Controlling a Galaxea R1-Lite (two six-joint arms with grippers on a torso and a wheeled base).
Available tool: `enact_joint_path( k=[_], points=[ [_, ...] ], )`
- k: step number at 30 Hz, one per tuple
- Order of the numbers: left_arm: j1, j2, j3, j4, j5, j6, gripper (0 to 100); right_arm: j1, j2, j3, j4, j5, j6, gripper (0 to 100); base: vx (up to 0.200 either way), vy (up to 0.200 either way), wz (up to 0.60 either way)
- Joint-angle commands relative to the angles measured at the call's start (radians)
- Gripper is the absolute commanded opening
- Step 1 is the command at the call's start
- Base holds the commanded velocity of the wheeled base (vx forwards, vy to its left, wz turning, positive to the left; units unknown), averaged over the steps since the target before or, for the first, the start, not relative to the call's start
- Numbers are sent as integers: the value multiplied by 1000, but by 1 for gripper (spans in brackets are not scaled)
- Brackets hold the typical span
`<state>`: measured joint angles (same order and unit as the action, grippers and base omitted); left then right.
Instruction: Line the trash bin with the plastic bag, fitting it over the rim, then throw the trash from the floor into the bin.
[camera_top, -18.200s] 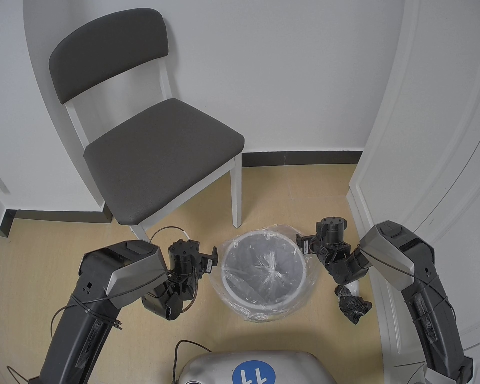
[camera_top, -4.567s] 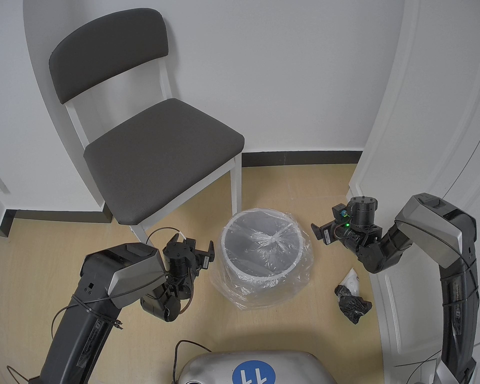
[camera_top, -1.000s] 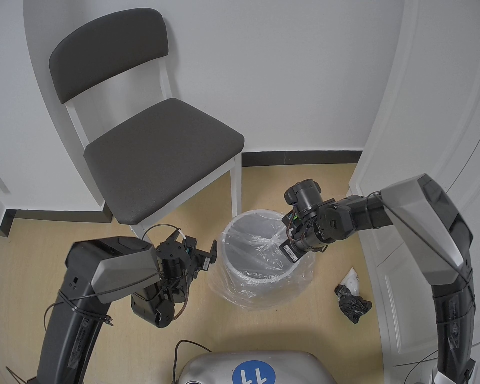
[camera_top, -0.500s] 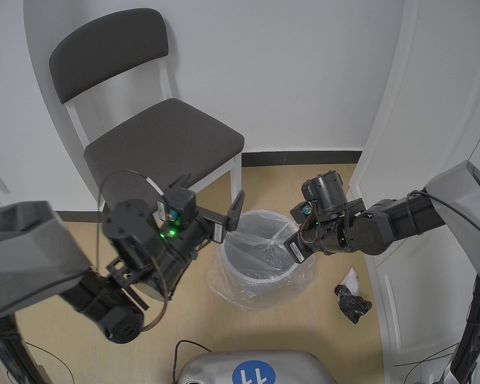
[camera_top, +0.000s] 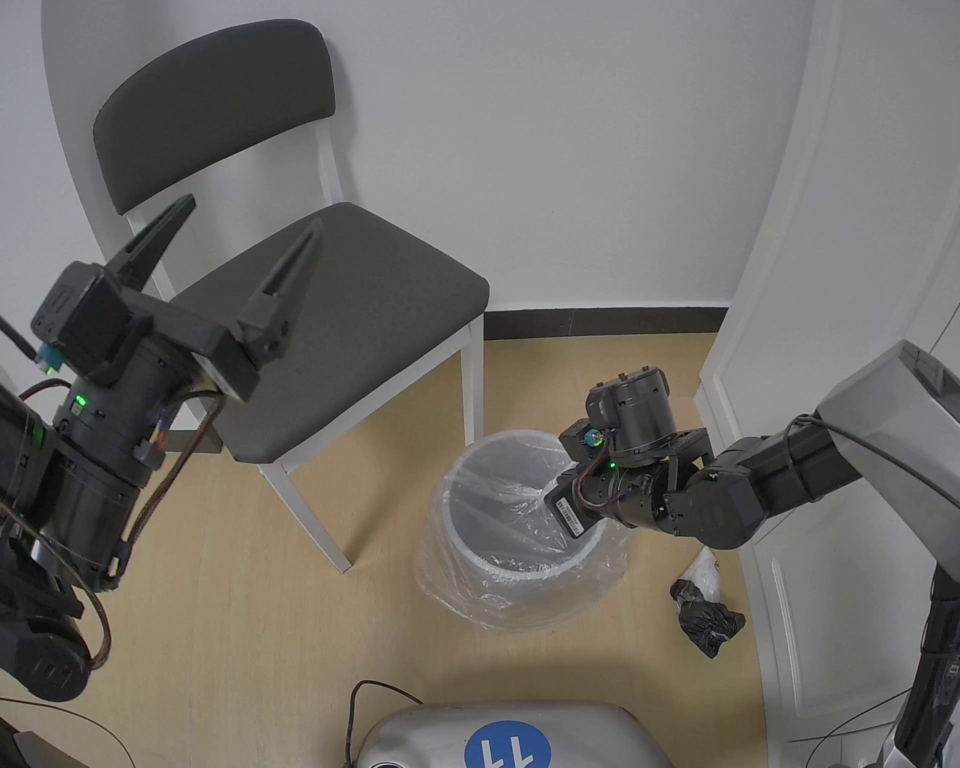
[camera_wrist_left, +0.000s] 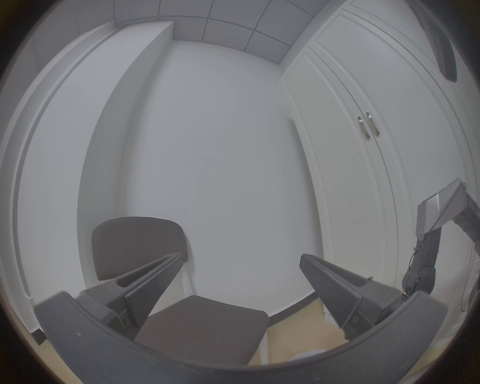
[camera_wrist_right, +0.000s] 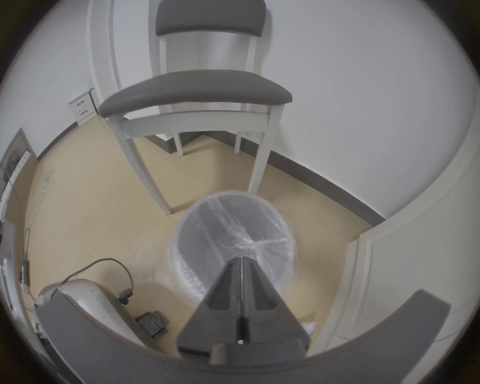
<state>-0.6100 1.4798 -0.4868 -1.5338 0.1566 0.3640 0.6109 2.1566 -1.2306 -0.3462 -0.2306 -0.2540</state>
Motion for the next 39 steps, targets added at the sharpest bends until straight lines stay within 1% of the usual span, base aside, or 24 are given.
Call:
enact_joint_path(
  k=[1, 6, 8, 11, 12, 13, 14, 15, 17, 18, 19, 21, 22, 24, 27, 29, 30, 31, 32, 33, 34, 35, 36, 39],
  points=[
    [21, -52, 11, 0, -5, 3, 100, 4, 80, -49, 19, -4, -17, 0, 200, 0, 0],
    [21, -49, 19, 0, -14, -14, 100, 4, 134, -118, 55, -4, -19, 0, 40, 0, 0],
    [22, -49, 19, 0, -17, -16, 100, 1, 178, -173, 95, -3, -17, 0, 0, 0, 0],
    [22, -50, 20, 0, -17, -14, 100, -8, 246, -283, 193, -1, -14, 0, 0, 0, 0],
    [22, -50, 20, 0, -17, -16, 100, -10, 250, -291, 199, -1, -13, 0, 0, 0, 0],
    [29, -50, 20, 0, -17, -16, 100, -14, 313, -391, 277, 4, 2, 0, 0, 0, 0],
    [32, -49, 20, 0, -17, -16, 100, -16, 333, -425, 302, 5, 10, 0, 0, 0, 0],
    [42, -47, 20, 0, -17, -14, 100, -17, 381, -509, 358, 10, 36, 0, 0, 0, 0],
    [55, -42, 20, 0, -17, -16, 100, -13, 440, -615, 438, 14, 71, 0, 0, 0, 0],
    [55, -42, 20, 0, -17, -16, 100, -13, 445, -622, 446, 14, 73, 0, 0, 0, 0],
    [65, -38, 19, 0, -20, -16, 100, -8, 490, -705, 527, 24, 95, 0, 0, 0, 0],
    [75, -26, 14, 1, -35, -17, 100, -8, 534, -769, 616, 40, 101, 0, 0, 0, 0],
    [81, -21, 14, 0, -40, -17, 100, -8, 552, -769, 642, 43, 102, 0, 0, 0, 0],
    [93, -12, 13, 0, -46, -23, 100, -13, 575, -769, 644, 53, 93, 0, 0, 0, 0],
    [102, -4, 11, 0, -48, -30, 100, -16, 609, -769, 595, 71, 91, 0, 0, 0, 0],
    [105, -4, 11, 0, -49, -30, 100, -19, 629, -769, 573, 71, 90, 0, 0, 0, 0],
    [108, -3, 11, 0, -49, -30, 100, -26, 644, -769, 544, 82, 82, 0, 0, 0, 0],
    [108, -1, 11, 0, -49, -30, 100, -36, 648, -769, 535, 109, 82, 0, 0, 0, 0],
    [108, -1, 11, 0, -49, -30, 100, -36, 648, -769, 535, 109, 82, 0, 0, 0, 0],
    [108, 4, 11, 0, -49, -28, 100, -42, 652, -769, 497, 140, 84, 0, 0, 0, 0],
    [108, 5, 11, 0, -49, -28, 100, -48, 655, -769, 460, 145, 84, 0, 0, 0, 0],
    [108, 7, 11, 0, -49, -28, 100, -48, 655, -769, 455, 145, 84, 0, 0, 0, 0],
    [108, 16, 11, 0, -51, -27, 100, -60, 663, -769, 397, 146, 84, 0, 0, 0, 0],
    [108, 27, 11, 0, -51, -27, 100, -72, 666, -769, 388, 146, 81, 0, 0, 0, 0]
  ],
)
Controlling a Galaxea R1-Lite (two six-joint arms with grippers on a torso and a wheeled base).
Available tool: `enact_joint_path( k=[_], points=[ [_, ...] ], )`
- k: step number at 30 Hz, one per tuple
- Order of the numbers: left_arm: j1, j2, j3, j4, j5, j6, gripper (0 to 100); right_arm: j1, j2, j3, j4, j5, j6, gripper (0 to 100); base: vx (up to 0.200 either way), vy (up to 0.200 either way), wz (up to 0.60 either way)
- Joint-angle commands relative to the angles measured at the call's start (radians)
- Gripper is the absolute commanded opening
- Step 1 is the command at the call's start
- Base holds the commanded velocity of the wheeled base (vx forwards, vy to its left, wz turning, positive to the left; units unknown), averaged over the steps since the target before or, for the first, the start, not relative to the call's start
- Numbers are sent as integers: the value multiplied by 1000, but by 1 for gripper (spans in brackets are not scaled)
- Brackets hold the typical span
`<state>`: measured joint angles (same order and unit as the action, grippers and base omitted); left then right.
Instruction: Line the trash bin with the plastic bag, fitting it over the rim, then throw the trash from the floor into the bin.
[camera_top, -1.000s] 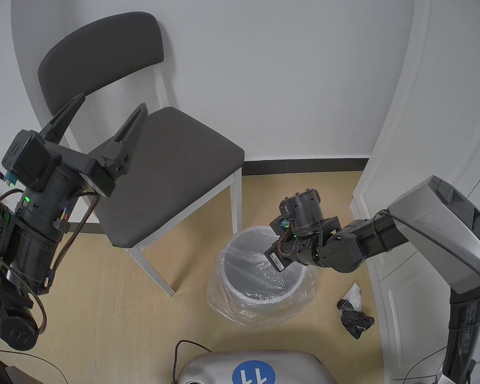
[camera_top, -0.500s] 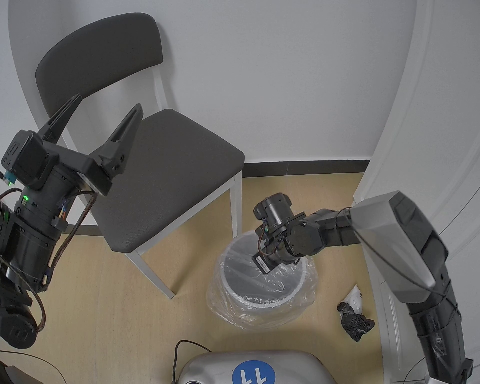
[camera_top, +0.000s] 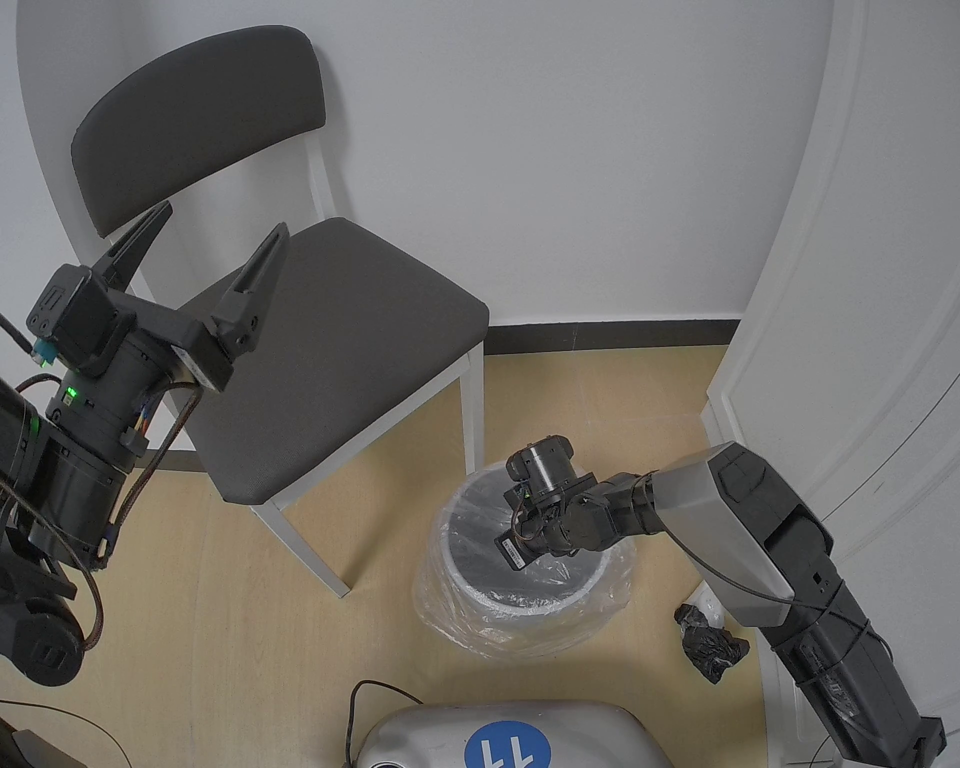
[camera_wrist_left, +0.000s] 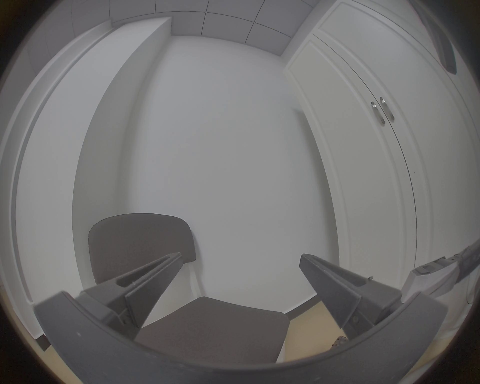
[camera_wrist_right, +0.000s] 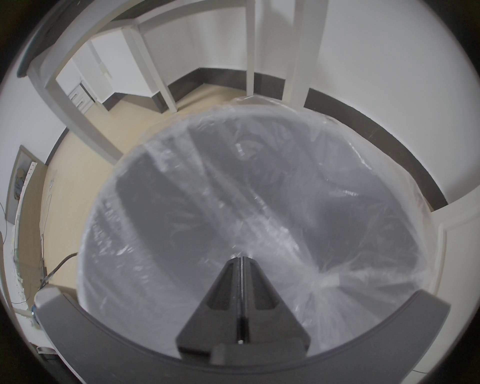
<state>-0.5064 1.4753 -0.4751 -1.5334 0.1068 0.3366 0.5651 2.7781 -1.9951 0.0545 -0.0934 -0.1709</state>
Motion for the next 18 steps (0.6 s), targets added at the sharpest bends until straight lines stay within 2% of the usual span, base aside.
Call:
enact_joint_path(
  k=[1, 4, 8, 18],
  points=[
    [5, 33, 0, -1, -1, 1, 100, -30, 44, -5, -10, 9, -2, 0, 0, 0, 0],
    [5, 36, 0, -1, -1, 1, 100, -44, 49, -5, -30, 18, -4, 0, 0, 0, 0],
    [6, 34, -2, -1, -1, 1, 100, -91, 140, -5, -298, 20, -75, 0, 0, 0, 0],
    [5, 51, 0, -2, -7, 1, 100, -110, 146, -5, -294, 81, -78, 0, 0, 0, 0]
  ],
)
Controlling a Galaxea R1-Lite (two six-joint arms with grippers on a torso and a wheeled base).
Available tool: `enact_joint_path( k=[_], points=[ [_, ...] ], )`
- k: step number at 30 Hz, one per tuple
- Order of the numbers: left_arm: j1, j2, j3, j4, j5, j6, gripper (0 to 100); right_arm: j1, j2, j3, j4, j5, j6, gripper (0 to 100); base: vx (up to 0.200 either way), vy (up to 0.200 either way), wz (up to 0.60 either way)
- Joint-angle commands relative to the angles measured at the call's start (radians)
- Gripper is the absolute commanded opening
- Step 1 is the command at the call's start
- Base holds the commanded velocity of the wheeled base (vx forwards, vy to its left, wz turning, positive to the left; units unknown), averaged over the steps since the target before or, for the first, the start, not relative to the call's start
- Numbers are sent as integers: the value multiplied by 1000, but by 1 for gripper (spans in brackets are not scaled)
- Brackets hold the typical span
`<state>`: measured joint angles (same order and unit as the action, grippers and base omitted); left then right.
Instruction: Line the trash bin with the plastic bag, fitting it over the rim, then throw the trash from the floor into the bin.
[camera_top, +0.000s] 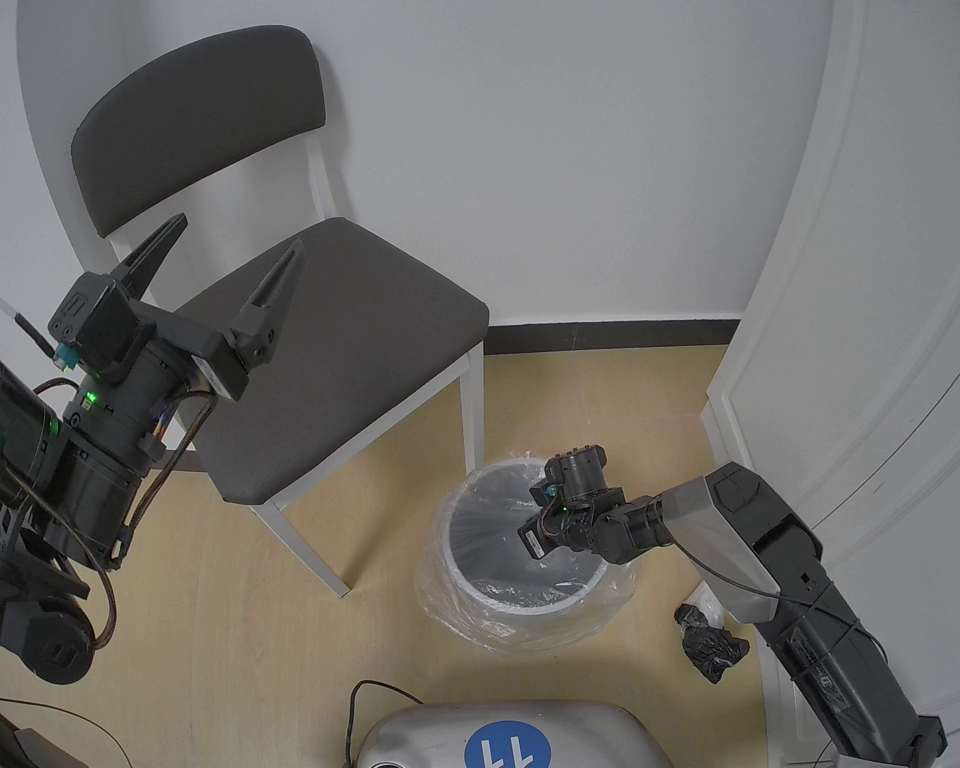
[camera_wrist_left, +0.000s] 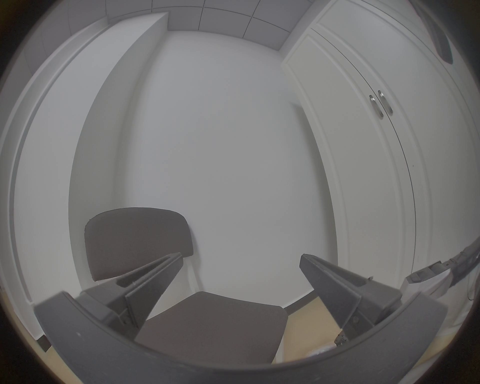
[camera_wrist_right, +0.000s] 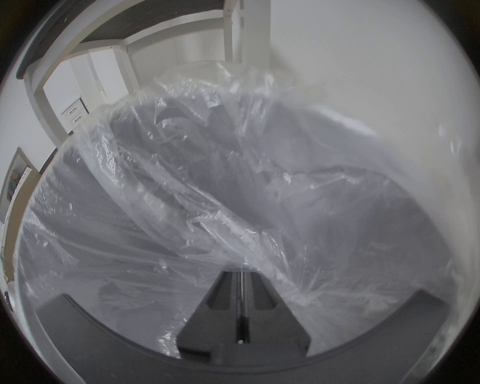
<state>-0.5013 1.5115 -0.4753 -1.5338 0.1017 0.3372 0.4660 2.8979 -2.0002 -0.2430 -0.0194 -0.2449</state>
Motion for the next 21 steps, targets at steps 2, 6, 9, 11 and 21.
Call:
enact_joint_path(
  k=[2, 6, 9, 11, 21],
  points=[
    [-2, 19, 0, 0, -2, 0, 100, -10, 20, 0, 48, 30, -4, 0, 0, 0, 0],
    [0, 21, 0, -2, -2, 0, 100, -12, -3, 0, 149, 98, -4, 0, 0, 0, 0],
    [0, 21, 0, -2, -2, 0, 100, -13, -9, 0, 177, 144, -5, 0, 0, 0, 0],
    [0, 21, 0, -2, -2, 0, 100, -13, -9, 0, 183, 160, -5, 0, 0, 0, 0],
    [0, 21, 0, -2, -2, 0, 100, -12, -8, 0, 175, 236, -27, 0, 0, 0, 0]
  ],
)
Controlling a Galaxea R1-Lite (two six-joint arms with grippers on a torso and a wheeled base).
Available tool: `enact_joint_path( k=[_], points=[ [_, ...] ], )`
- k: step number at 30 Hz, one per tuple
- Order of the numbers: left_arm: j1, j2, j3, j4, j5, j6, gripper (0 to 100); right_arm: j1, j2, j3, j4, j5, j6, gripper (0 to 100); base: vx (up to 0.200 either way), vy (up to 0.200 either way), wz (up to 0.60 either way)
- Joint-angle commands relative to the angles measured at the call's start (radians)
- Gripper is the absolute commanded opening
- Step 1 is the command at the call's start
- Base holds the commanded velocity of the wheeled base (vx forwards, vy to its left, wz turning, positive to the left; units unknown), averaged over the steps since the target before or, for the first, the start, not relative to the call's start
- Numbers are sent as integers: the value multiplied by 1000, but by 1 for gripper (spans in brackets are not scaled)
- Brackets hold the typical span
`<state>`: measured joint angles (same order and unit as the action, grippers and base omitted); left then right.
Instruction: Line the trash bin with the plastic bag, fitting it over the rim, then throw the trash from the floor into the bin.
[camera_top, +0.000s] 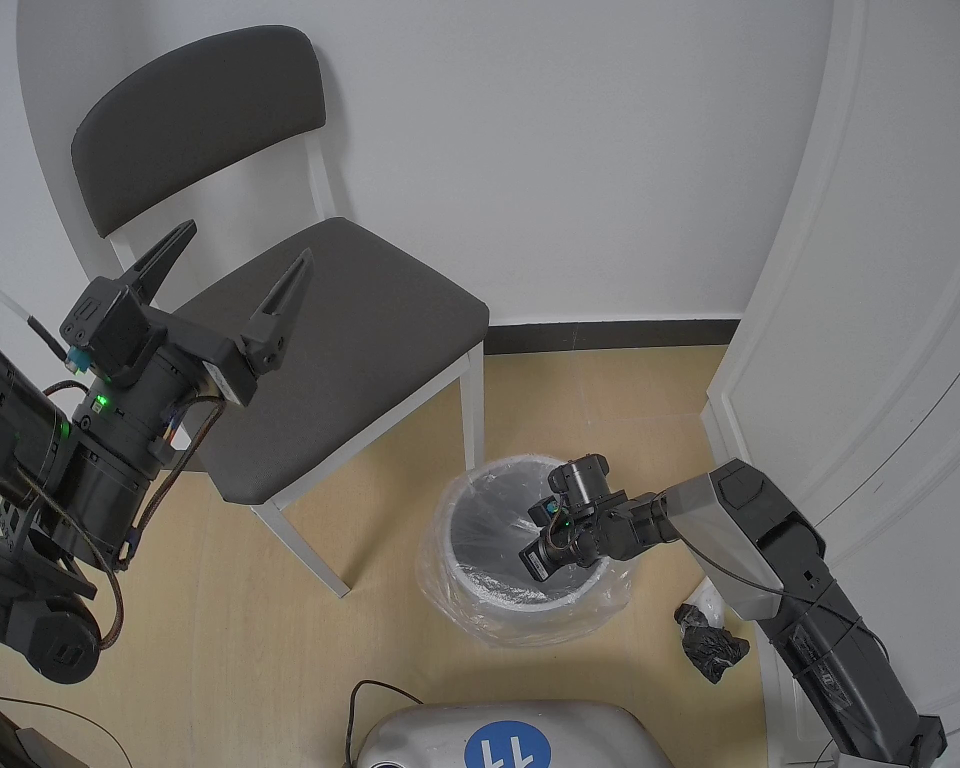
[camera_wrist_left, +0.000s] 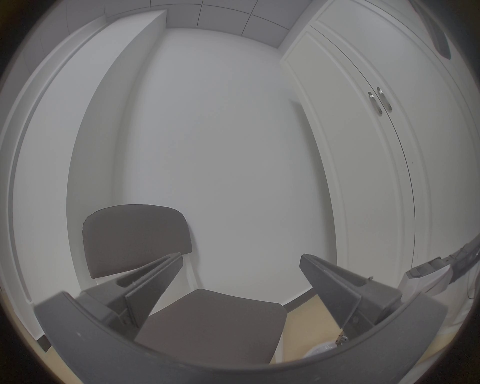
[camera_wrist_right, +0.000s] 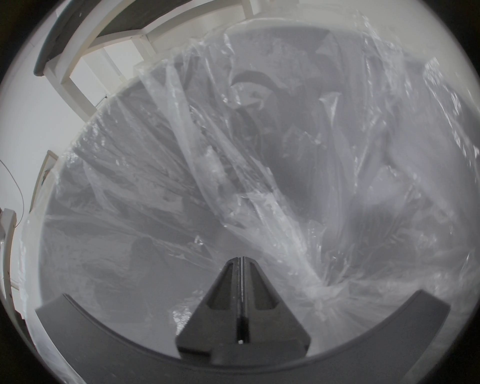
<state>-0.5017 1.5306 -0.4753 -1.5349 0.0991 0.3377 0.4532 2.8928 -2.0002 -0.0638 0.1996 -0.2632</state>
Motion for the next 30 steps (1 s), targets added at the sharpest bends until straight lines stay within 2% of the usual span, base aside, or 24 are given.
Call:
enact_joint_path(
  k=[1, 3, 8, 13, 17, 22, 24, 25, 26, 27, 30],
  points=[
    [0, 2, 0, -1, 1, 0, 100, 1, -3, 0, -4, 20, -8, 0, 0, 0, 0],
    [0, 2, 0, -1, 1, 0, 100, 4, 3, 0, -37, 98, -11, 0, 0, 0, 0],
    [-1, 5, 0, -1, 1, 0, 100, 12, 17, 0, -129, 205, 21, 0, 0, 0, 0],
    [-1, 16, 0, -1, 1, 0, 100, 18, 25, 0, -168, 238, 81, 0, 0, 0, 0],
    [-1, 16, 0, -1, 1, 0, 100, 18, 13, 0, -185, 219, 59, 0, 0, 0, 0],
    [-1, 16, 1, -1, 1, 0, 100, 30, -53, 0, -140, 93, 35, 0, 0, 0, 0],
    [-1, 16, 1, -1, -1, 0, 100, 30, -83, 0, -60, 8, -28, 0, 0, 0, 0],
    [-1, 14, 1, -1, -1, 0, 100, 30, -95, 0, -22, -66, -74, 0, 0, 0, 0],
    [-1, 14, 1, -1, 1, 0, 100, 30, -98, 0, -10, -92, -88, 0, 0, 0, 0],
    [-1, 13, 1, -1, -1, 0, 100, 33, -101, 0, 15, -172, -113, 0, 0, 0, 0],
    [-1, 14, 1, -1, 1, 0, 100, 45, -104, 0, 25, -238, -116, 0, 0, 0, 0]
  ],
)
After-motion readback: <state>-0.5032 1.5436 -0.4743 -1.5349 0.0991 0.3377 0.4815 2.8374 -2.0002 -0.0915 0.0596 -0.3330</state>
